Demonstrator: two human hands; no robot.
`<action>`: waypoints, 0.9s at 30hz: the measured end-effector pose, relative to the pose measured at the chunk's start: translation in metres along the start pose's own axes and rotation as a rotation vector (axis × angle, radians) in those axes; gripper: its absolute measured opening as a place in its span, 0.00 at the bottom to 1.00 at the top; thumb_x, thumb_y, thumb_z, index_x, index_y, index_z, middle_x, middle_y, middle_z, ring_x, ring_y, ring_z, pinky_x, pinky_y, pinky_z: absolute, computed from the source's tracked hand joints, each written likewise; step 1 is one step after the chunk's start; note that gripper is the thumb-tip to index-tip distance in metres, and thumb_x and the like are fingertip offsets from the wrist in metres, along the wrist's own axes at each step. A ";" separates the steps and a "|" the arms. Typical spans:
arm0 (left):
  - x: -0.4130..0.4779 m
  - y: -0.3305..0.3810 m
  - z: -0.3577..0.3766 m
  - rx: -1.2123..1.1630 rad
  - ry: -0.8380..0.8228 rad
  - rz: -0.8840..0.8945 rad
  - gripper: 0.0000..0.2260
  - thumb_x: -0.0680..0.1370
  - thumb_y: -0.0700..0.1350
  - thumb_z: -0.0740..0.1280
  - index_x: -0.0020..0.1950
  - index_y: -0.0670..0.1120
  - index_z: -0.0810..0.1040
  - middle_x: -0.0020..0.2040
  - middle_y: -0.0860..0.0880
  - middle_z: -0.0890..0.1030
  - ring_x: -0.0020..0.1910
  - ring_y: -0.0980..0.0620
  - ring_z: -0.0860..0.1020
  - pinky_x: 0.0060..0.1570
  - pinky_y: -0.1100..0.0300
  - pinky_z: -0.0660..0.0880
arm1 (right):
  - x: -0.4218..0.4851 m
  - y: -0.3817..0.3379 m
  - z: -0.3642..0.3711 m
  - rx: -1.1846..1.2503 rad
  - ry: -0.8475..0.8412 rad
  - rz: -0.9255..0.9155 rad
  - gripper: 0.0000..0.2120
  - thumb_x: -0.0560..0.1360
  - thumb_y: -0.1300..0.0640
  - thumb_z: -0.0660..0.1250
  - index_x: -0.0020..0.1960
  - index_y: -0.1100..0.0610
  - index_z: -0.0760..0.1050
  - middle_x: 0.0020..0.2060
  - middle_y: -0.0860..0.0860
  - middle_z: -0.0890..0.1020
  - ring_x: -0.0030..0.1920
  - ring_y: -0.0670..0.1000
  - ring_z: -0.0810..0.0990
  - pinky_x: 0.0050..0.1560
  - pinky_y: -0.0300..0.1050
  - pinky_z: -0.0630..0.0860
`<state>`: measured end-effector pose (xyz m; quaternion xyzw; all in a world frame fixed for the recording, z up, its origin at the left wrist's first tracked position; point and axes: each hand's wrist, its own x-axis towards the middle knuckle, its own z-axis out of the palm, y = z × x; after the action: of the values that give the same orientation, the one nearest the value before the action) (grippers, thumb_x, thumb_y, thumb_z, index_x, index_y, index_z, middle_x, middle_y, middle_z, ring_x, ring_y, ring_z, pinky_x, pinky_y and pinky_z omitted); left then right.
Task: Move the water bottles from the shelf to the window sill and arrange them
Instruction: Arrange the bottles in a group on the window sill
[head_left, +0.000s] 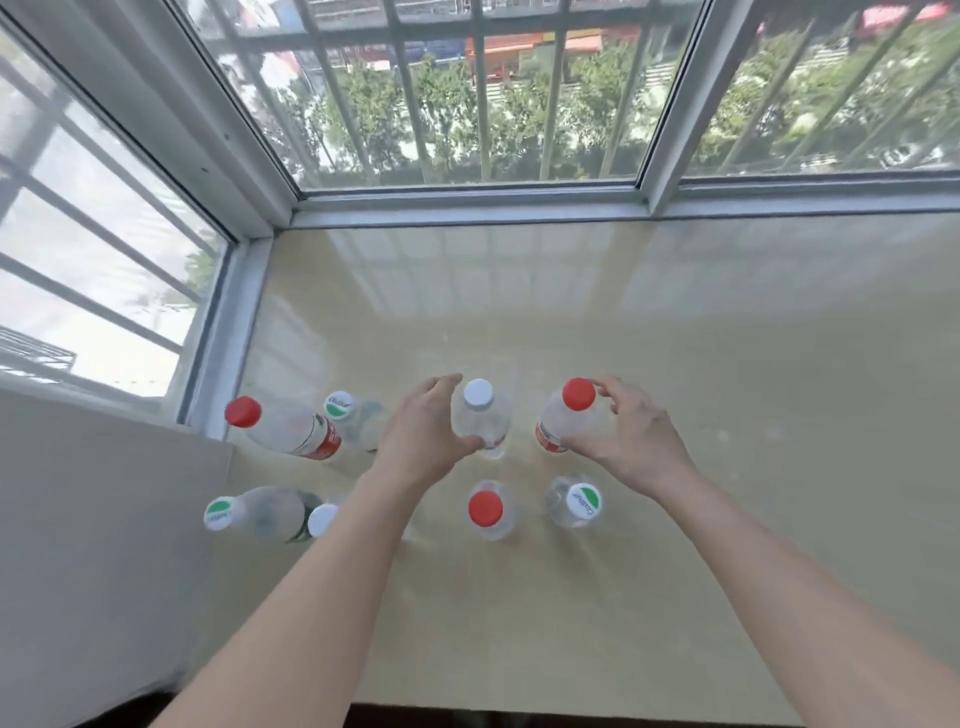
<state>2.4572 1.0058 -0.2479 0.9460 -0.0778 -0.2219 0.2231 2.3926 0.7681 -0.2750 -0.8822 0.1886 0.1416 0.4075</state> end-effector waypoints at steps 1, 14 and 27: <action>0.005 -0.001 0.002 -0.048 -0.031 -0.019 0.38 0.69 0.51 0.77 0.76 0.53 0.64 0.73 0.53 0.70 0.69 0.49 0.69 0.61 0.57 0.67 | 0.003 0.003 0.004 0.006 -0.006 -0.012 0.37 0.64 0.43 0.79 0.70 0.46 0.70 0.63 0.48 0.76 0.64 0.51 0.75 0.65 0.51 0.73; 0.018 -0.014 0.032 -0.382 0.025 0.064 0.27 0.64 0.46 0.80 0.58 0.58 0.73 0.53 0.56 0.77 0.51 0.53 0.78 0.48 0.52 0.80 | 0.022 0.019 0.032 0.073 0.047 -0.112 0.28 0.61 0.46 0.80 0.57 0.40 0.72 0.50 0.43 0.81 0.52 0.51 0.80 0.52 0.55 0.80; 0.022 -0.009 0.038 -0.329 0.000 0.102 0.28 0.63 0.49 0.79 0.59 0.60 0.71 0.50 0.58 0.78 0.51 0.52 0.76 0.50 0.48 0.78 | 0.026 0.027 0.039 0.012 0.064 -0.118 0.26 0.63 0.42 0.80 0.57 0.42 0.75 0.49 0.44 0.81 0.49 0.50 0.81 0.51 0.54 0.79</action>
<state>2.4597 0.9937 -0.2909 0.8914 -0.0884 -0.2202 0.3861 2.3999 0.7759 -0.3280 -0.8933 0.1503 0.0879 0.4143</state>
